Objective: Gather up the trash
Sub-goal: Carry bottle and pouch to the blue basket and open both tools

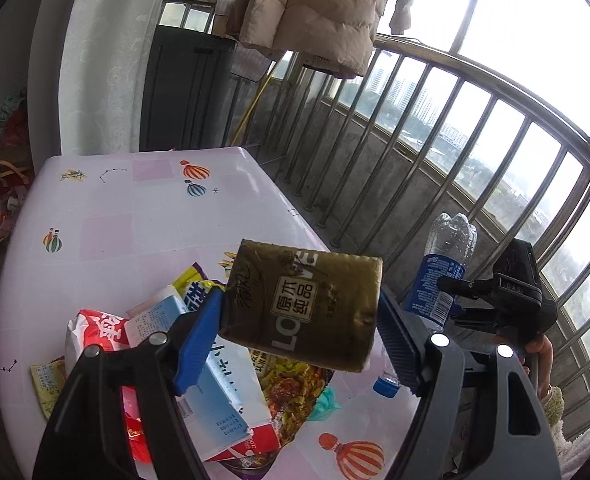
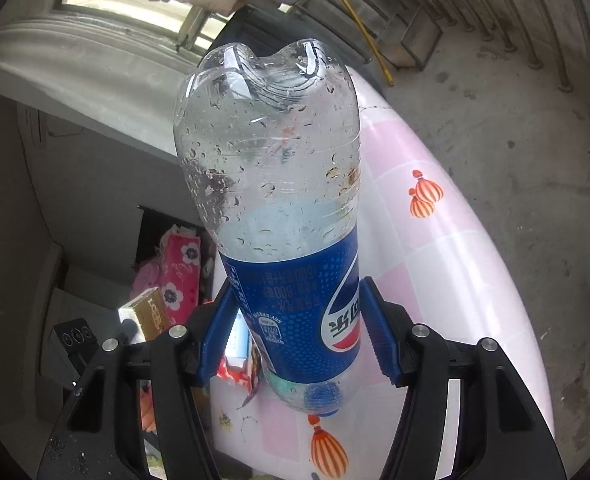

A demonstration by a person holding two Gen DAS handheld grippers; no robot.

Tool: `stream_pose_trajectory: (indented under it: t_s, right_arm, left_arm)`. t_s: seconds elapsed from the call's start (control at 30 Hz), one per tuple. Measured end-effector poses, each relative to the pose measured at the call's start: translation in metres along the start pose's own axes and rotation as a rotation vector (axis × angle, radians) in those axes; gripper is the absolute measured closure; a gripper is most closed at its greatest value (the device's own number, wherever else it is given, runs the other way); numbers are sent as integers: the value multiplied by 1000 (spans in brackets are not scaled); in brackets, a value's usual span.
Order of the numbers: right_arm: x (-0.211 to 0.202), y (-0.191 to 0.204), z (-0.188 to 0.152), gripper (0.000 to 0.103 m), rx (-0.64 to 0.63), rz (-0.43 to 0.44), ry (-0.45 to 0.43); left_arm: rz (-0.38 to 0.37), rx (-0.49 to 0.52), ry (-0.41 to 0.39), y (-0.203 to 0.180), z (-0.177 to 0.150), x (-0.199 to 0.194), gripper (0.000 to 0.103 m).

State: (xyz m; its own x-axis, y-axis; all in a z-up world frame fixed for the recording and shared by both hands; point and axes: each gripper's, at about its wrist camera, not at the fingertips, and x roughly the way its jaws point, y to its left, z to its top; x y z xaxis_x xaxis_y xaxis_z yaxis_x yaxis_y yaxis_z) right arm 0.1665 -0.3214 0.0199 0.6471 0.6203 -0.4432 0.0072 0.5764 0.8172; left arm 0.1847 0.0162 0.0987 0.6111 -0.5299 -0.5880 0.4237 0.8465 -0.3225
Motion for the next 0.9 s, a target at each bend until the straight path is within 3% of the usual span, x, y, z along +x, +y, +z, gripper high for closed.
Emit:
stream_pose_trajectory:
  t_s: [0.17,0.4,0.63,0.77,0.9]
  right_arm:
    - [-67,-28,-14,46,68,-6,-163]
    - [-153,-100,-37,46,260,-79,-423]
    - [-186,-191,-54,45,481,-227,-601]
    - [-180,-238,-55,45,587,-269,-628]
    - [-174,-278,-51,43,647,-320,-643]
  left_arm:
    - [-148,99,71,-65,11,37,30]
    - [-344,242,263,-185,9,128,30]
    - [-405,356,465,-298,-32,238,30]
    - [-402,409,542,-350,-58,295,29]
    - [-407,373,594,-384,-69,351,22]
